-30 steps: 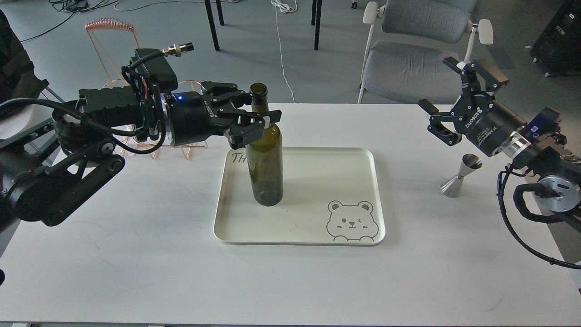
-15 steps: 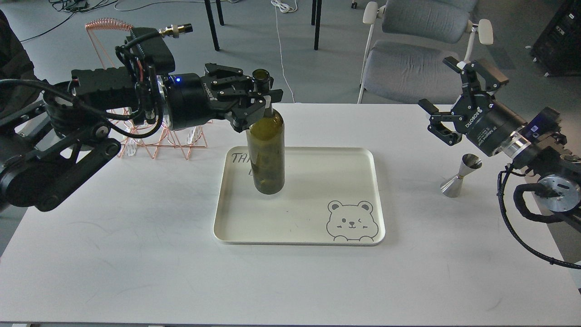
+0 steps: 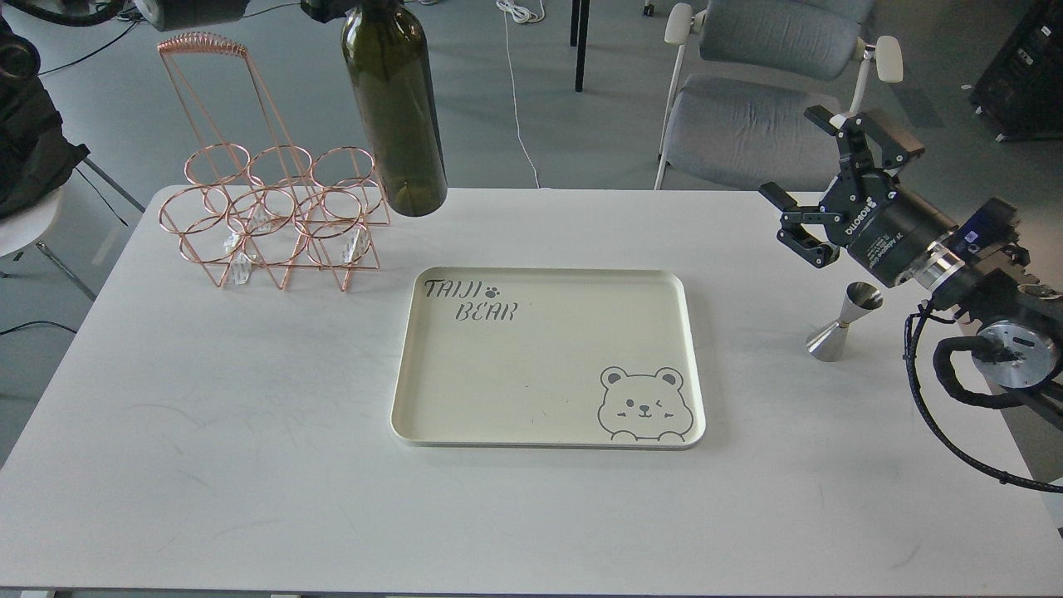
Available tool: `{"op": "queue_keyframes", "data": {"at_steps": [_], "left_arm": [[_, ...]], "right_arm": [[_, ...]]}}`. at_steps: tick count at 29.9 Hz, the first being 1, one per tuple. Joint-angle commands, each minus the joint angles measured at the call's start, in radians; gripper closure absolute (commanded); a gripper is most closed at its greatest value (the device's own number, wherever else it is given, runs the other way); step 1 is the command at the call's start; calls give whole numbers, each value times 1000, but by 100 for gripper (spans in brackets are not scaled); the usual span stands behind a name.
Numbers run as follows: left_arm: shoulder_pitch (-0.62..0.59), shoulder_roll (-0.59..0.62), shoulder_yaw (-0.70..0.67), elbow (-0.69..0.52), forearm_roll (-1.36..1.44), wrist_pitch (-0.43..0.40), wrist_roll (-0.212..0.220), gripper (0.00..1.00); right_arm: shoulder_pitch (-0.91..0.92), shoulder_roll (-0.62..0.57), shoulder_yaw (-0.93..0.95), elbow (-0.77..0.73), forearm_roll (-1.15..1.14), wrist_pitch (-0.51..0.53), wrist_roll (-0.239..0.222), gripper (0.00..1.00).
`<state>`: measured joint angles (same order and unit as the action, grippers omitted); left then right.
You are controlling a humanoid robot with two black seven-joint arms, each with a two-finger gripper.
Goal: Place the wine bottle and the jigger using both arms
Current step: 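Lift the bottle with the left gripper and carry it over the copper rack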
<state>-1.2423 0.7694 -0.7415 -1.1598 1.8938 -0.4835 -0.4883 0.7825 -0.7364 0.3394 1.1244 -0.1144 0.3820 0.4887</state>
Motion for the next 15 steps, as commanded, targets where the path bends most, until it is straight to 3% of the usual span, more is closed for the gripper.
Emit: {"op": "queue_keyframes", "data": {"at_steps": [1, 7, 15], "left_arm": [[-6, 2, 1, 81, -10, 0, 0, 86], [-11, 4, 103, 121, -10, 9, 0, 85], [0, 54, 134, 134, -10, 14, 0, 84]], "right_arm": [[-2, 0, 0, 0, -11, 0, 0, 2], [-3, 0, 0, 2, -14, 0, 0, 2], [-15, -3, 3, 11, -14, 0, 0, 2]]}}
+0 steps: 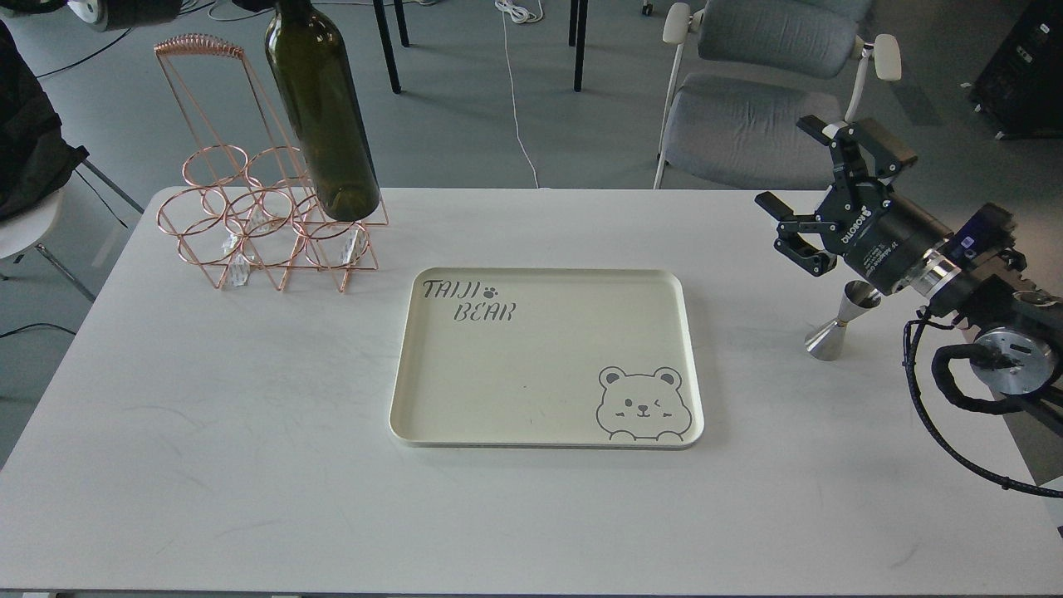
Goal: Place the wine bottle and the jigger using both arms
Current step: 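Lift the bottle with the left gripper and carry it over the copper rack, then lower the bottle into the copper rack and open the left gripper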
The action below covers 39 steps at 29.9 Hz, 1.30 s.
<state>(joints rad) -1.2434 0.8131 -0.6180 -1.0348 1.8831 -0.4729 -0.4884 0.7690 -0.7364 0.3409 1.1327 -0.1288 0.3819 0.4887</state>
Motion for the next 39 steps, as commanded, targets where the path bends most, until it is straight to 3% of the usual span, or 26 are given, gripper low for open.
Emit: {"op": "queue_keyframes", "data": {"at_steps": [1, 39], "left_arm": [[1, 12, 12, 21, 1, 7, 0, 84], [54, -38, 53, 114, -4, 89, 0, 84]], "right_arm": [[-2, -3, 1, 2, 0, 0, 0, 2], [-10, -6, 3, 2, 0, 0, 0, 2]]}}
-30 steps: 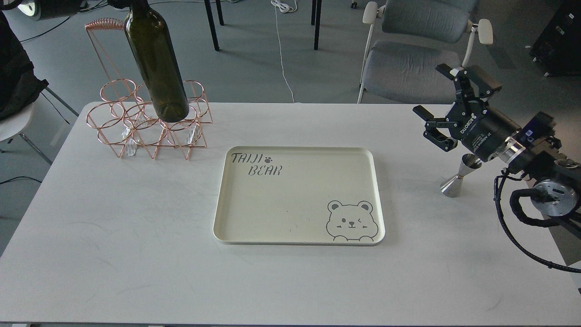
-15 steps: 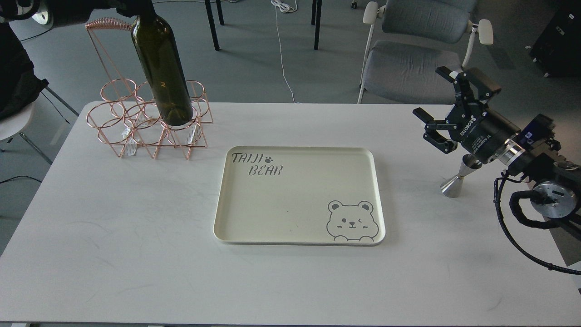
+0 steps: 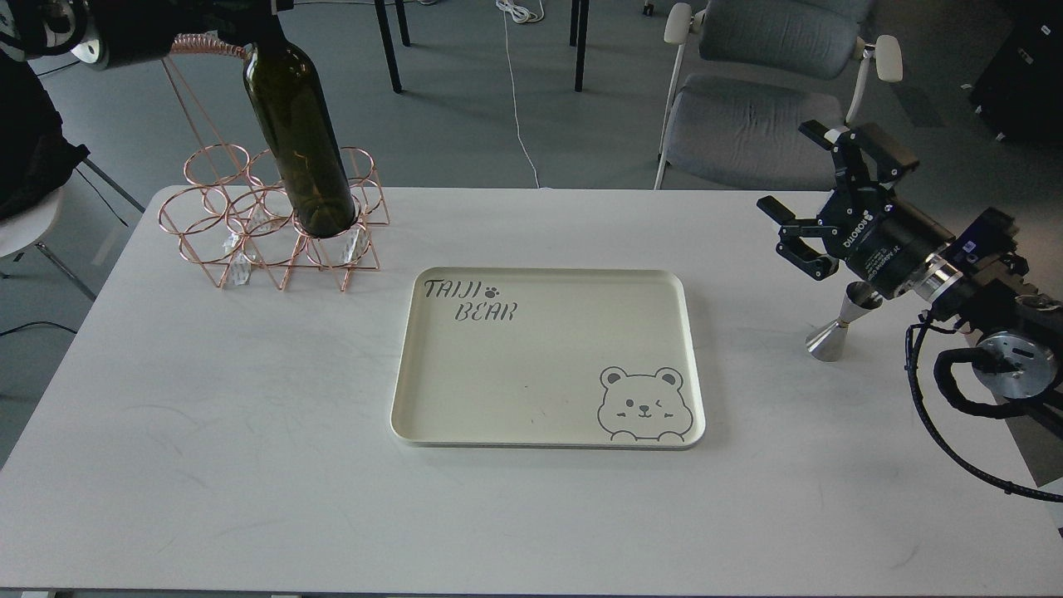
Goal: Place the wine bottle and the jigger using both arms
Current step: 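Lower the bottle into the copper rack and open the left gripper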
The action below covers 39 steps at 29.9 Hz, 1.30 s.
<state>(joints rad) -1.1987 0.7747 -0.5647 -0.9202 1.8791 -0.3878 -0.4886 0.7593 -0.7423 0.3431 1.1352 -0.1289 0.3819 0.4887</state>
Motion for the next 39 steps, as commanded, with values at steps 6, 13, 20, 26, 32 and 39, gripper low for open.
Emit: {"op": "queue_keyframes", "data": {"at_steps": [6, 13, 20, 26, 32, 39], "left_arm": [[34, 0, 0, 4, 0, 26, 0, 83], [64, -25, 0, 34, 0, 61, 0, 80], [97, -61, 3, 58, 0, 67, 0, 79], [114, -83, 5, 99, 0, 92, 0, 76], [125, -87, 5, 109, 0, 95, 0, 74], [134, -95, 5, 109, 0, 95, 0, 66]], "right_arm": [[0, 0, 4, 0, 0, 0, 0, 2], [-1, 0, 4, 0, 0, 0, 0, 2], [-15, 0, 5, 2, 0, 0, 0, 2], [-23, 0, 5, 2, 0, 0, 0, 2], [-23, 1, 5, 2, 0, 0, 0, 2], [-23, 3, 4, 2, 0, 0, 0, 2]]}}
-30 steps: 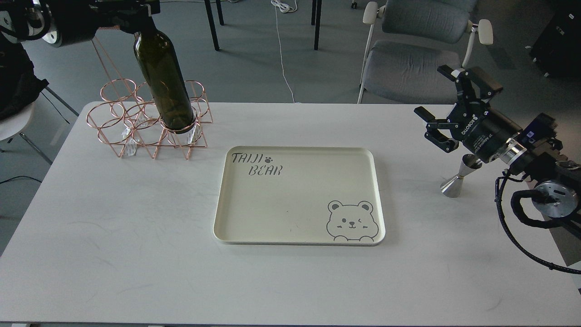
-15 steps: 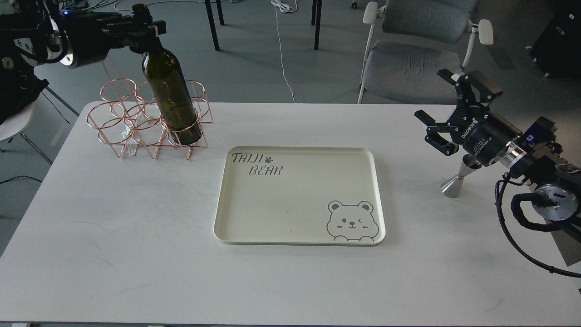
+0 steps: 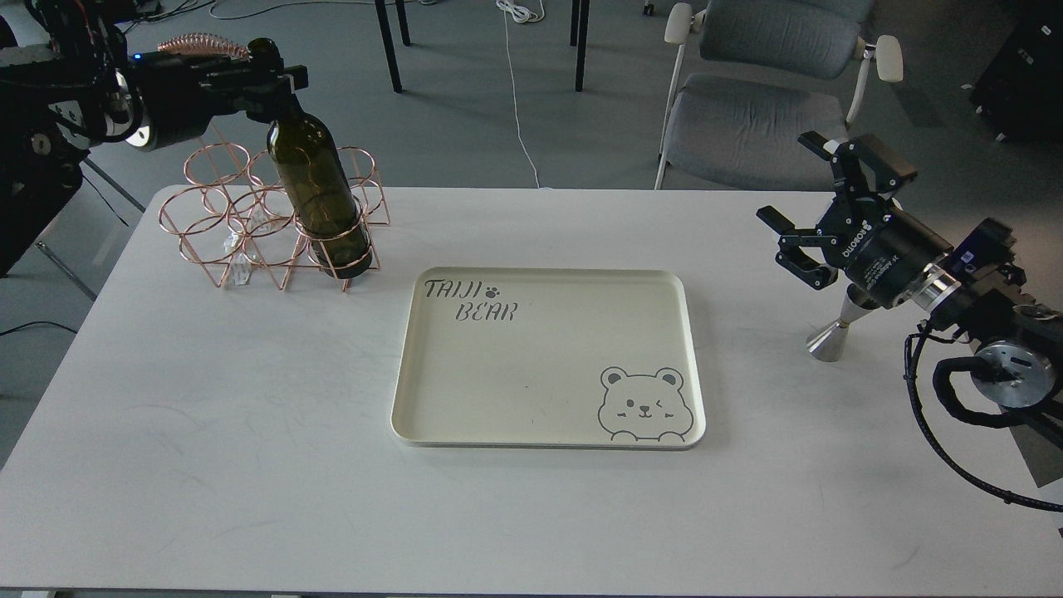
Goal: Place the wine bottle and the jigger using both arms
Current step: 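Lower the bottle into the copper rack and open the left gripper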
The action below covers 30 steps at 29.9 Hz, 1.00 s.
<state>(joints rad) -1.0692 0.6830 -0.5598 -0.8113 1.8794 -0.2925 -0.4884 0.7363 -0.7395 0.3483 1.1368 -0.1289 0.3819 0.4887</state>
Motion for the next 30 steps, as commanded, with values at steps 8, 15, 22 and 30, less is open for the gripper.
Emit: {"op": "queue_keyframes", "data": {"at_steps": [8, 15, 22, 30], "left_arm": [[5, -11, 0, 0, 0, 1, 0, 53], [2, -11, -2, -3, -25, 1, 0, 4], [-12, 23, -12, -52, -60, -1, 0, 2], [-142, 118, -20, -134, -325, -2, 0, 2]], "right_arm": [[0, 0, -2, 0, 0, 0, 0, 2], [0, -1, -2, 0, 0, 0, 0, 2], [0, -1, 0, 0, 0, 0, 0, 2], [-3, 9, 14, -8, -1, -3, 0, 2]]}}
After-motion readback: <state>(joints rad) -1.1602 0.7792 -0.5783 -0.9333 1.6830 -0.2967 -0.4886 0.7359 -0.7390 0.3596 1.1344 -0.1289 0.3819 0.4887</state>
